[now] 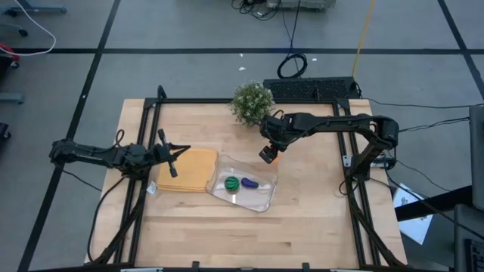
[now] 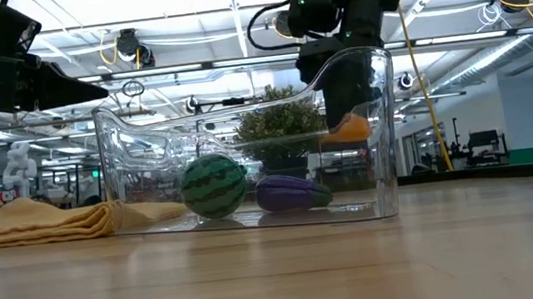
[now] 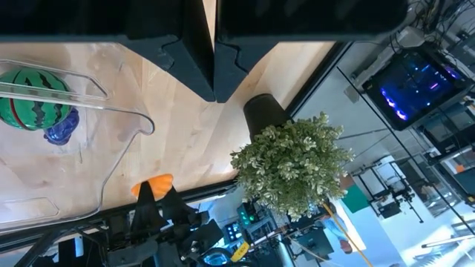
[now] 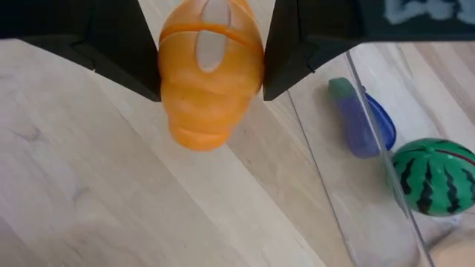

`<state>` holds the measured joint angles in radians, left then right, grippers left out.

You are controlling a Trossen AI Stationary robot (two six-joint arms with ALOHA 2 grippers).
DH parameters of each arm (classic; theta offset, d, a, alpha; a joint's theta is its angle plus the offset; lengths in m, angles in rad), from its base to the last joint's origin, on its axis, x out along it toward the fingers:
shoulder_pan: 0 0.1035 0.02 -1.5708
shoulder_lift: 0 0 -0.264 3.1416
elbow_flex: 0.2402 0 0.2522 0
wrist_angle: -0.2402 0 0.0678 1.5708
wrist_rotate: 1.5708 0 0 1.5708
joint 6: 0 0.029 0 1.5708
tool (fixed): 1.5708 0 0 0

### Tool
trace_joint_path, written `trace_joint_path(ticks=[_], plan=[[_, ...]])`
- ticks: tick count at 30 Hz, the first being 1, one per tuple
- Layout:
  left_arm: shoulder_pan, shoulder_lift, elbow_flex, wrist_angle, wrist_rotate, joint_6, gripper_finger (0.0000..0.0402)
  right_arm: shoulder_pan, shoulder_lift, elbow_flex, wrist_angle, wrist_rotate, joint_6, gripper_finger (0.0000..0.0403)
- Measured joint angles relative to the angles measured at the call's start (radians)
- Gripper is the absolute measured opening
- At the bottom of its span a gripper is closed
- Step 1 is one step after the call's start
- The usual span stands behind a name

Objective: Pick and placing Produce into tupperware
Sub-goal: Put the bread into the transparent bin

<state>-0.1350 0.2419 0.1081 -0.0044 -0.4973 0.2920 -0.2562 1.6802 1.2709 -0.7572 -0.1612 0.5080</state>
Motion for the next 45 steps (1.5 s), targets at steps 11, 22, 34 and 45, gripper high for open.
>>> trace_joint_path(ticks=[11, 22, 34, 45], plan=[[0.0, 0.0, 0.0, 0.0, 0.0, 0.0, 0.0003, 0.003, 0.0, 0.069, -0.043, -0.027, -0.024, 0.0208], [0.0, 0.0, 0.0, 0.0, -0.001, 0.0, 0.0003, 0.03, 0.0, 0.201, -0.089, -0.027, -0.104, 0.0208], [0.0, 0.0, 0.0, 0.0, -0.001, 0.0, 0.0003, 0.07, 0.0, 0.201, -0.094, -0.029, -0.113, 0.0208], [0.0, 0.0, 0.0, 0.0, -0.002, 0.0, 0.0003, 0.073, 0.0, 0.245, -0.148, -0.031, -0.109, 0.0208]])
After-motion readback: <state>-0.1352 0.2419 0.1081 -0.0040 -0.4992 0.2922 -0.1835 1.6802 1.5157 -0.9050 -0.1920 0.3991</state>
